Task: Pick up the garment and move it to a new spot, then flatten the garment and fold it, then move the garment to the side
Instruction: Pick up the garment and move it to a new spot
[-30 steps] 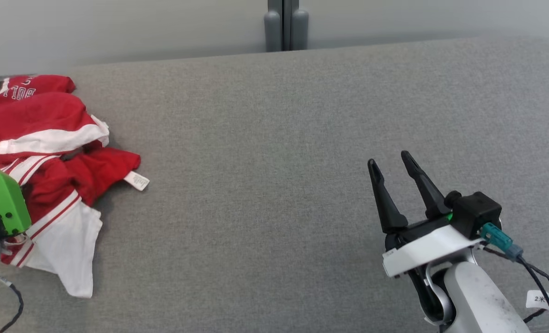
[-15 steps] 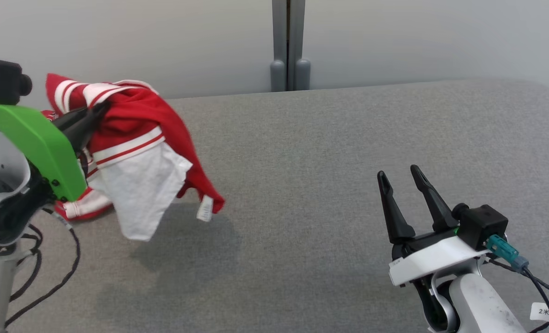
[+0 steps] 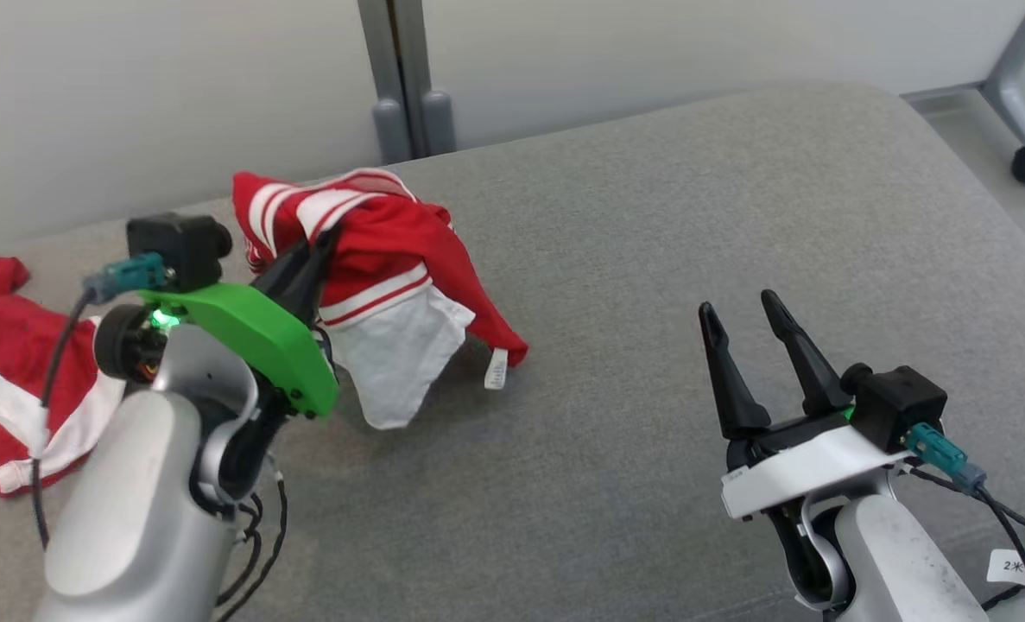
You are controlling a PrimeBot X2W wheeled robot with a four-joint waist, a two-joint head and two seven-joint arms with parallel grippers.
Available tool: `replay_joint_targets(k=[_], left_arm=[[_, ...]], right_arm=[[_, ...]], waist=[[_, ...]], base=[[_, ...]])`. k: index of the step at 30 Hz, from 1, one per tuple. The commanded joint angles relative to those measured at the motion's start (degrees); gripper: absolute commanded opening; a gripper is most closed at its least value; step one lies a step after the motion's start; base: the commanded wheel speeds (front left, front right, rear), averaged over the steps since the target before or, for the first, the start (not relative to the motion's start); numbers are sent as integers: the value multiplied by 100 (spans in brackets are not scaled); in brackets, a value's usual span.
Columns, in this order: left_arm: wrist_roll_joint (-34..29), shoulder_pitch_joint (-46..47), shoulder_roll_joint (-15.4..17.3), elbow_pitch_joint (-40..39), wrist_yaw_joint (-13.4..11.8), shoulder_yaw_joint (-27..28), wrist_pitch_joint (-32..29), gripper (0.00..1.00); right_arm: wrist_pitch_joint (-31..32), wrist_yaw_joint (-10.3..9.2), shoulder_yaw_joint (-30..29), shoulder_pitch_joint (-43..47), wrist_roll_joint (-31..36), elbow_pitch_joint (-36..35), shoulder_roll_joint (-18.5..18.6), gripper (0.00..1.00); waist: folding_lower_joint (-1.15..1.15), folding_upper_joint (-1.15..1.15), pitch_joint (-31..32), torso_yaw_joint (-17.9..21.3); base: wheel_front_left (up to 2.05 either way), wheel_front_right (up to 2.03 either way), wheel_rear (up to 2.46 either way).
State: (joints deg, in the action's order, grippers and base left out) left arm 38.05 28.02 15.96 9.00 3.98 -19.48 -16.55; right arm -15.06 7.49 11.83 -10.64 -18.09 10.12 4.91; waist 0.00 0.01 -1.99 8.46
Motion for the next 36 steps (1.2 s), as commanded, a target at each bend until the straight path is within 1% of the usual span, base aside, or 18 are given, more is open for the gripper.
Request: replay_joint_targets(k=[1,2,4,5,7,8,9,10,12,15,19,22,25,29,32,35,36], left_arm=[[-148,-81,-116,278,13,-43,321,0],[-205,-129,-262,583,18,-104,572,0],[-369,-157,-427,1085,49,-248,964,0],[-409,-169,-562,1404,79,-324,1160,0],[-435,-185,-790,1943,206,-583,1414,0],[-325,-178,-894,2189,257,-656,1530,25],[-316,-138,-904,2381,284,-726,1601,98],[-328,-69,-929,2562,300,-805,1708,100],[-222,25,-1005,2770,337,-890,1920,100],[-140,79,-974,2872,350,-1013,2185,100],[4,13,-775,2584,357,-1102,2529,100],[-1,-126,-547,2260,346,-1016,2752,100],[78,-366,-344,1877,188,-791,2899,100],[268,-885,-64,1197,-116,-261,3077,100],[191,-1395,93,746,-360,173,3156,100],[12,-1854,93,418,-520,440,3174,100],[-56,-2011,29,272,-559,590,3176,100]], right_arm=[[-18,0,19,-91,-56,-21,15,100],[-18,0,26,-104,-70,-15,21,100],[-18,0,41,-128,-70,-13,29,100],[-18,0,54,-139,-76,-16,28,100],[-18,0,86,-131,-76,3,29,100],[-18,0,104,-127,-83,14,34,100],[-18,0,121,-132,-91,20,35,100],[-18,0,141,-145,-108,21,31,100],[-18,0,167,-139,-111,14,41,100],[-18,0,156,-82,-120,16,62,100],[-18,0,135,1,-180,11,62,100],[-17,0,93,82,-199,3,89,100],[-18,0,84,148,-211,2,110,100],[-17,0,69,246,-184,-23,129,100],[-17,0,89,301,-189,-38,156,100],[-17,0,87,371,-202,-40,177,100],[-17,0,88,381,-208,-28,188,100]], waist=[[0,-1,-266,411],[0,-1,-283,460],[0,-1,-310,520],[0,-1,-322,541],[0,-1,-322,565],[0,-1,-322,569],[0,-1,-327,568],[0,-1,-325,558],[0,-1,-315,506],[0,-1,-278,373],[0,-1,-157,160],[0,-1,-26,-18],[0,-1,100,-155],[0,-1,192,-290],[0,-1,225,-354],[0,-1,238,-390],[0,-1,239,-398]], base=[[0,0,0],[0,0,0],[0,0,0],[0,0,0],[0,0,0],[0,0,0],[0,0,0],[0,0,0],[0,0,0],[0,0,0],[0,0,0],[0,0,0],[0,0,0],[0,0,0],[0,0,0],[0,0,0],[0,0,0]])
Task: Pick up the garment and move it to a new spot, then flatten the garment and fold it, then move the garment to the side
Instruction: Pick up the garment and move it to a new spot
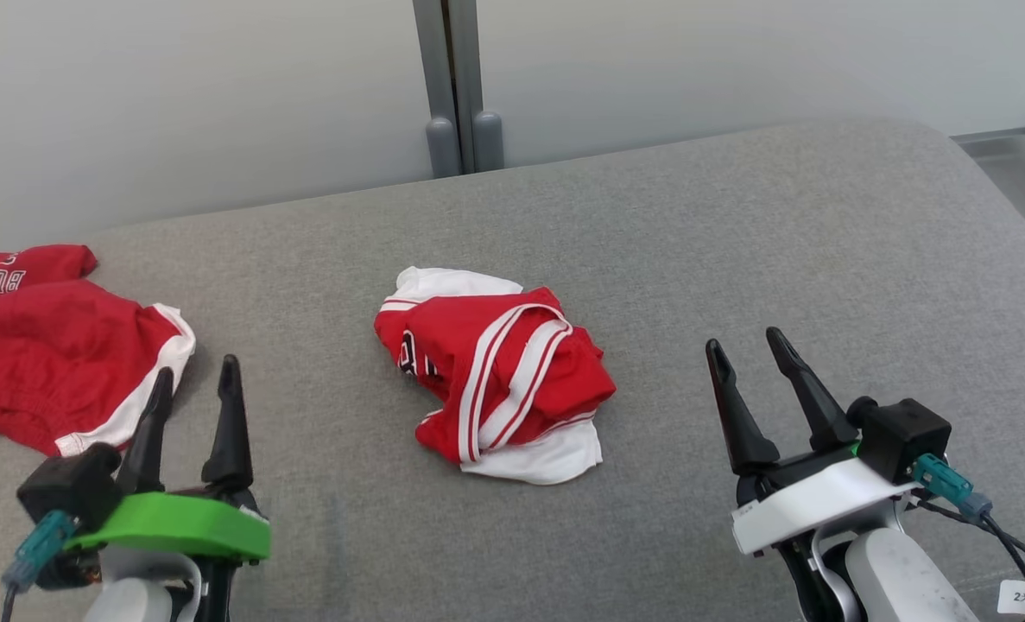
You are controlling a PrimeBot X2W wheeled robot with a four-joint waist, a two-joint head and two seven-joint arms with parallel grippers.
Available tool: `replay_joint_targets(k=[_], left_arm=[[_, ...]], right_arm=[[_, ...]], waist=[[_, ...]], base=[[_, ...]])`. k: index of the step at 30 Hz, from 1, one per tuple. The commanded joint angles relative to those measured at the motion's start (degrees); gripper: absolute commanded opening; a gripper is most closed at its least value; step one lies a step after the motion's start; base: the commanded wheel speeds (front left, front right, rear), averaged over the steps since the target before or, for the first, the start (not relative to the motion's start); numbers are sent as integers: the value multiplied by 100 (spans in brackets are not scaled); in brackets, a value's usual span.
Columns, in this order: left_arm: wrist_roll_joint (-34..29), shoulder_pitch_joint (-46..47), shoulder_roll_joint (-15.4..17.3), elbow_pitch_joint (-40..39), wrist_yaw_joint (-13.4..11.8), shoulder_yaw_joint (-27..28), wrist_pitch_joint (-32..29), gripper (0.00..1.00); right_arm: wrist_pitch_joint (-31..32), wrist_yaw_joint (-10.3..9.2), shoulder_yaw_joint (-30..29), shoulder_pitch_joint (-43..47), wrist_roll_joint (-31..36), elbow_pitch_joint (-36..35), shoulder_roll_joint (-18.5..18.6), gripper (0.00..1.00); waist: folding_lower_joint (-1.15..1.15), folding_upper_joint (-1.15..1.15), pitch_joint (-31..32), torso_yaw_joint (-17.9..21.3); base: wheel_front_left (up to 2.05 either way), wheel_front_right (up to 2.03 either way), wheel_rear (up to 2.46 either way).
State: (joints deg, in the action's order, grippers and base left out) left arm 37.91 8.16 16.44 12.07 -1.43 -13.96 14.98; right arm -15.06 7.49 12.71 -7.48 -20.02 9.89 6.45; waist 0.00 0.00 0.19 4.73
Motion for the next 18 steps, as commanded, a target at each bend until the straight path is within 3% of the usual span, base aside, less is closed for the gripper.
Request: replay_joint_targets(k=[1,7,11,18], left_arm=[[-125,-180,-80,-153,-26,154,20,100],[-1094,-954,-521,-829,-16,843,16,100],[-1493,-1142,-853,-879,217,1163,17,100],[-1842,-1056,-1158,-717,559,1441,18,100]], right_arm=[[-17,0,0,75,-14,1,45,100],[-17,0,-135,219,11,-9,116,100],[-17,0,-206,248,37,-18,87,100],[-17,0,-341,132,81,-51,104,100]], waist=[[0,0,21,-34],[0,0,7,-109],[0,0,0,-135],[0,0,4,-172]], base=[[0,0,0],[0,0,0],[0,0,0],[0,0,0]])
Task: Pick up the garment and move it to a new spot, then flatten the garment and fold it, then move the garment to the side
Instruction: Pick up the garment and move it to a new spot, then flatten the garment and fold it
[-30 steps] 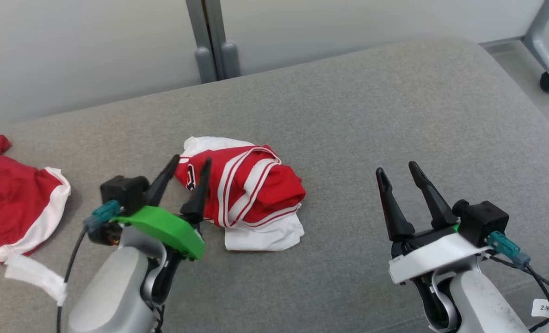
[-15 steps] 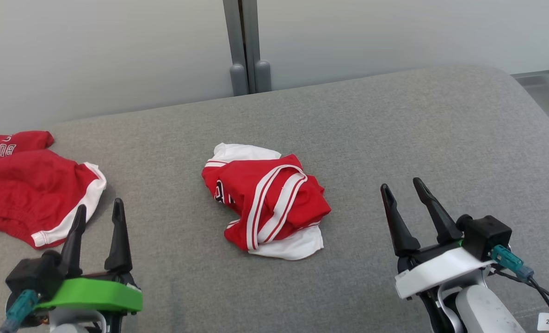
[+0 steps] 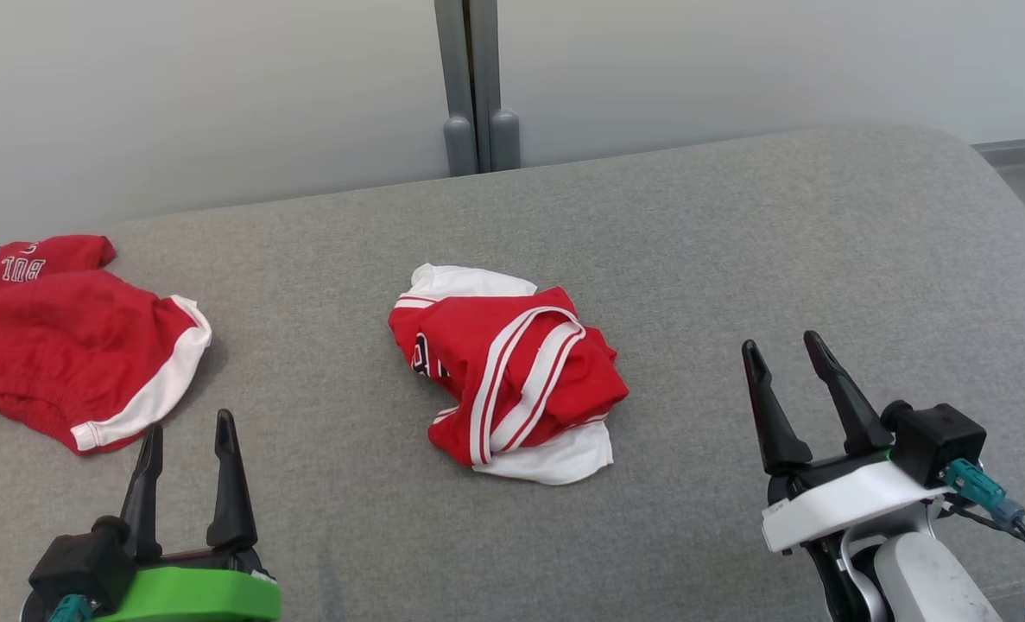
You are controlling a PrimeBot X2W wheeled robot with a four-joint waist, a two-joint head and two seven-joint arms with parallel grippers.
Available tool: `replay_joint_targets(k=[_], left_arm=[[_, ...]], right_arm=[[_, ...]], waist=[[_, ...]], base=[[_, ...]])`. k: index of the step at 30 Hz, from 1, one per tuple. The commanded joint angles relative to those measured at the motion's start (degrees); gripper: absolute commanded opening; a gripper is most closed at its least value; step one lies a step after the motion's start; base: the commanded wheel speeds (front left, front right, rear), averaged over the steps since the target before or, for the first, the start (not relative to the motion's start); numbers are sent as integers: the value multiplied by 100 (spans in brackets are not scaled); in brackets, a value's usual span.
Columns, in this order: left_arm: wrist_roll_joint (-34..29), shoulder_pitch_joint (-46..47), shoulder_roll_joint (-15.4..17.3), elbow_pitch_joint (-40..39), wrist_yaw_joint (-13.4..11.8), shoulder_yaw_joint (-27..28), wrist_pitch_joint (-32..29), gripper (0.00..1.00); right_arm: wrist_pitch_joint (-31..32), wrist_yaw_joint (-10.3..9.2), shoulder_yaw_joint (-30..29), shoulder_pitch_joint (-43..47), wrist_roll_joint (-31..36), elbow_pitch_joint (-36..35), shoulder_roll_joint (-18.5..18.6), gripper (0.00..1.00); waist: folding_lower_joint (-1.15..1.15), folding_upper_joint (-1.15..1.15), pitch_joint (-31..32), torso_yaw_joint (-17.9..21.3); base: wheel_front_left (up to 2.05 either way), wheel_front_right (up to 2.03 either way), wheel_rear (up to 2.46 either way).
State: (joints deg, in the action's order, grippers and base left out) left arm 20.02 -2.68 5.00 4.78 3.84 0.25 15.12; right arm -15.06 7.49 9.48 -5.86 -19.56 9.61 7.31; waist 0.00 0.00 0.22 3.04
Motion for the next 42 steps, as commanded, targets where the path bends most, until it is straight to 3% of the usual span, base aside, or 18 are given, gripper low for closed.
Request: replay_joint_targets(k=[1,13,16,21,28,32,38,42], left_arm=[[-94,44,-41,30,61,55,3,100],[-313,176,-175,236,259,251,4,100],[-352,219,-187,224,259,336,4,100],[-438,184,-197,231,268,456,4,100],[-477,145,-205,187,287,568,4,100],[-416,268,-208,212,301,444,4,100],[-317,373,-207,302,262,285,4,100],[-276,417,-208,365,250,217,4,100]], right_arm=[[-17,0,-21,-31,43,-22,23,100],[-17,0,328,-87,-12,-53,22,100],[-17,-3,188,-112,-138,-261,-8,100],[-18,-2,820,-148,-450,-119,193,100],[607,-2,1894,-399,-1166,349,448,100],[863,-2,2347,-708,-1510,816,329,100],[1179,-1,2430,-1141,-1735,1818,102,100],[1073,-1,2471,-1379,-1781,2271,-17,100]], waist=[[0,0,3,-6],[0,0,-20,1],[0,0,-52,-62],[0,0,-50,-291],[0,0,-127,-671],[0,0,-278,-938],[0,0,-411,-1342],[0,0,-457,-1578]], base=[[0,0,0],[0,0,0],[0,0,0],[0,0,0],[0,0,0],[0,0,0],[0,0,0],[0,0,0]])
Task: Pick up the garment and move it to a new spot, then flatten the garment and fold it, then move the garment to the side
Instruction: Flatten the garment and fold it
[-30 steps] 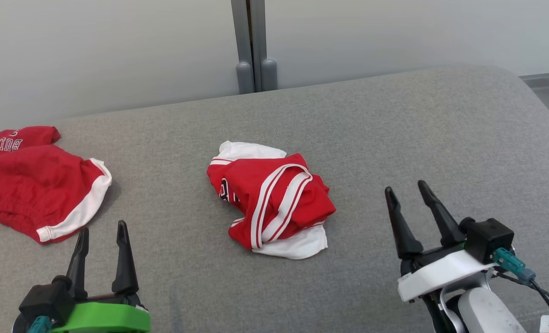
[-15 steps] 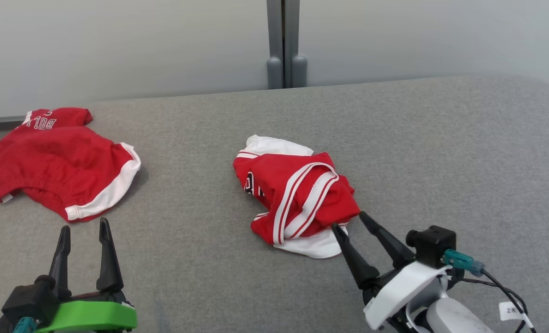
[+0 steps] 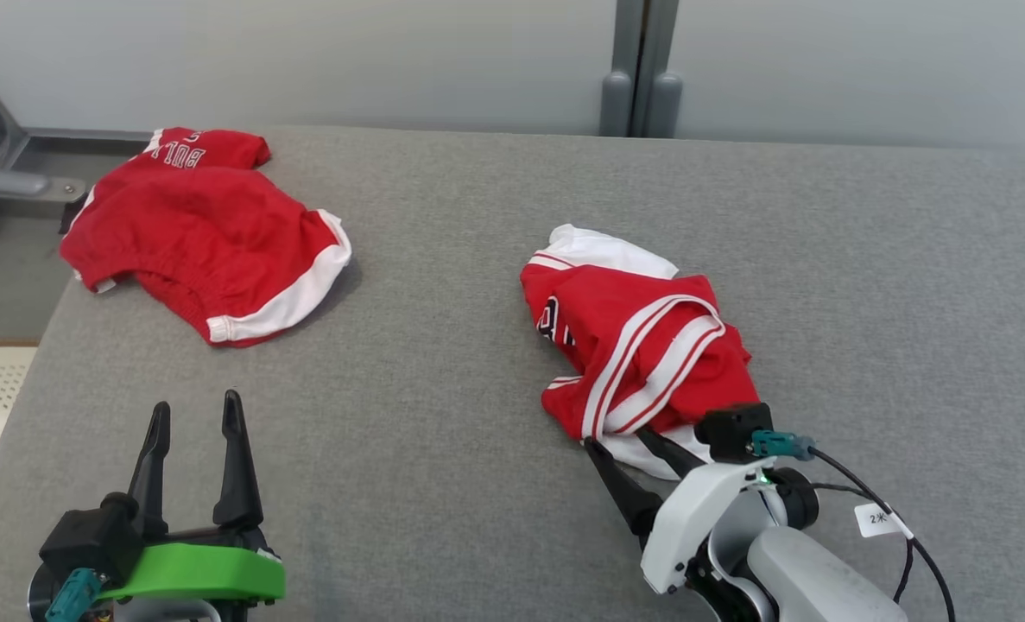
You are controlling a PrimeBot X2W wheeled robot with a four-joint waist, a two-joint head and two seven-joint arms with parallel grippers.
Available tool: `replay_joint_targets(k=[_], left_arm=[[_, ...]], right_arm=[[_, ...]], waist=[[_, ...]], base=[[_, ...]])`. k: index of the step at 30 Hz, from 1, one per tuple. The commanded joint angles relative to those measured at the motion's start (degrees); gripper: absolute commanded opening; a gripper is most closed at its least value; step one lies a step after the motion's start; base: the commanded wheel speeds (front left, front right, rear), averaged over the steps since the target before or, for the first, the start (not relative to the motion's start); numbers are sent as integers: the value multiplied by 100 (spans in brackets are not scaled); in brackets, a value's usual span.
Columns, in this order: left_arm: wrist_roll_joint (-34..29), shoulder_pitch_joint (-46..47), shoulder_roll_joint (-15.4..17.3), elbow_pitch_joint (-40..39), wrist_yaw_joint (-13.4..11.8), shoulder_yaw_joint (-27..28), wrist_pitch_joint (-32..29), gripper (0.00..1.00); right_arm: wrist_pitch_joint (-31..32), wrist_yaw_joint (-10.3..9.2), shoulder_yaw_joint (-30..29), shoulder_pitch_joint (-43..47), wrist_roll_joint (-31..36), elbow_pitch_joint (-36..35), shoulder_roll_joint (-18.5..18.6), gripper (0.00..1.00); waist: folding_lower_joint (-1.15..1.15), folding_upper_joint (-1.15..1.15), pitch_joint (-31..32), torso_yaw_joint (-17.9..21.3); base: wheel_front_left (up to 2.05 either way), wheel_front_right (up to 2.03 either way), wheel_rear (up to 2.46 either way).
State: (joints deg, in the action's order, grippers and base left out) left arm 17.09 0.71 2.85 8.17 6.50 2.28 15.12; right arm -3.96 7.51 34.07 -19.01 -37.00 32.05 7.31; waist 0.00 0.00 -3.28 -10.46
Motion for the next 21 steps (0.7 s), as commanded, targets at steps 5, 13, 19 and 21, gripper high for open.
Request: replay_joint_targets(k=[5,13,19,21], left_arm=[[74,96,8,88,-35,-43,4,100],[117,166,8,237,-36,-128,4,100],[106,81,7,272,-58,-37,4,100],[76,51,8,286,-48,-13,5,100]], right_arm=[[-273,-4,93,-301,-102,482,-84,100],[-651,-4,279,-698,-95,1060,-216,0],[-893,-3,315,-751,-462,778,-268,0],[-877,-3,371,-807,-585,506,-106,0]], waist=[[0,0,-138,-410],[0,0,-181,-548],[0,0,-97,-401],[0,0,-60,-285]], base=[[0,0,0],[0,0,0],[0,0,0],[0,0,0]])
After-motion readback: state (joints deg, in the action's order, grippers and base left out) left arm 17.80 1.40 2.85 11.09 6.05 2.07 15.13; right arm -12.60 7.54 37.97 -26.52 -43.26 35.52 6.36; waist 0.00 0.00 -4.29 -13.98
